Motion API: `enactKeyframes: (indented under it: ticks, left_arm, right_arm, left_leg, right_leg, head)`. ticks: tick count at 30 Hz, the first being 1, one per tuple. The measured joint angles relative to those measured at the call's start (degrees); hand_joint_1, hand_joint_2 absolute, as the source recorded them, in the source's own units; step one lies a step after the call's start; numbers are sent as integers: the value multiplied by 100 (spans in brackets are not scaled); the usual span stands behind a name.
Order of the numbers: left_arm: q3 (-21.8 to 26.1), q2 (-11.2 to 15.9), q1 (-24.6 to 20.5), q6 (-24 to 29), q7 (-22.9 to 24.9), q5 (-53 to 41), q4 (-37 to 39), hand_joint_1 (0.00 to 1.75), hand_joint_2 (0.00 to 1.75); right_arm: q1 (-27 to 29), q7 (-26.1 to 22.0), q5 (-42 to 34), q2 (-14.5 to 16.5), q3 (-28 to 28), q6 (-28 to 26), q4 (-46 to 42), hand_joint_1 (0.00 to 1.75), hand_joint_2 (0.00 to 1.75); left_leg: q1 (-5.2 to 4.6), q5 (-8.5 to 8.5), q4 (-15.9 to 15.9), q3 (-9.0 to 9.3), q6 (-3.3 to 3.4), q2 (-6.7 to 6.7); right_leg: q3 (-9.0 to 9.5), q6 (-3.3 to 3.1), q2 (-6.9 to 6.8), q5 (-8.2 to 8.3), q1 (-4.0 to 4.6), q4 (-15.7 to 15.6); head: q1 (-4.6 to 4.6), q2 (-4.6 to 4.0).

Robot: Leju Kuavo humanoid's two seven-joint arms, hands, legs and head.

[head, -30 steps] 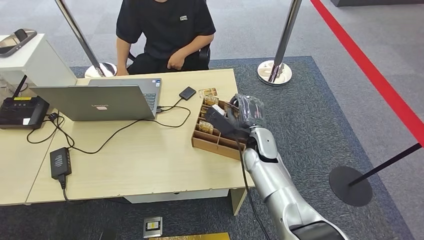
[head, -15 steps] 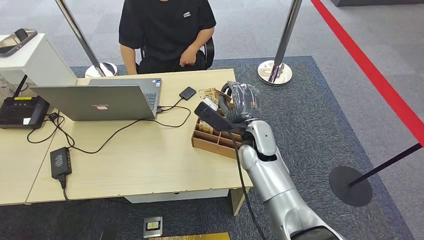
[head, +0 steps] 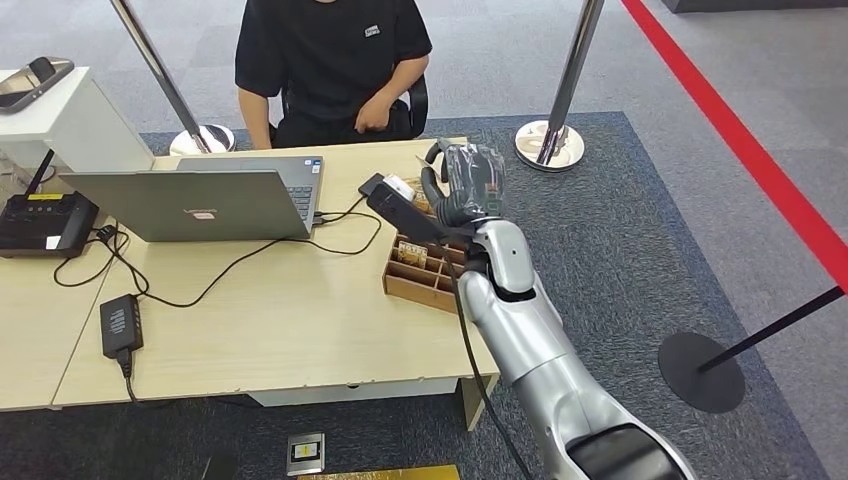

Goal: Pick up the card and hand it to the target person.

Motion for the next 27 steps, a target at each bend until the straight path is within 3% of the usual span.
enactKeyframes:
  ticks: [15,27]
  left_arm:
    - [-88,-33,-62,-29,95,-85,0,0,0]
    - [-87,-46,-65,-24,97,-37,2,0,0]
  right_arm:
    - [-497,237,467,319,195,-251,794,153,175]
    - [-588,-53,262,484,221,-275,1115,161,175]
  left_leg:
    - [0,0,0,0,0,0]
    - [0,0,0,0,0,0]
  right_leg:
    - [-1,0,0,0,0,0]
    - [-1,0,0,0,0,0]
  head:
    - [0,0]
    - [0,0]
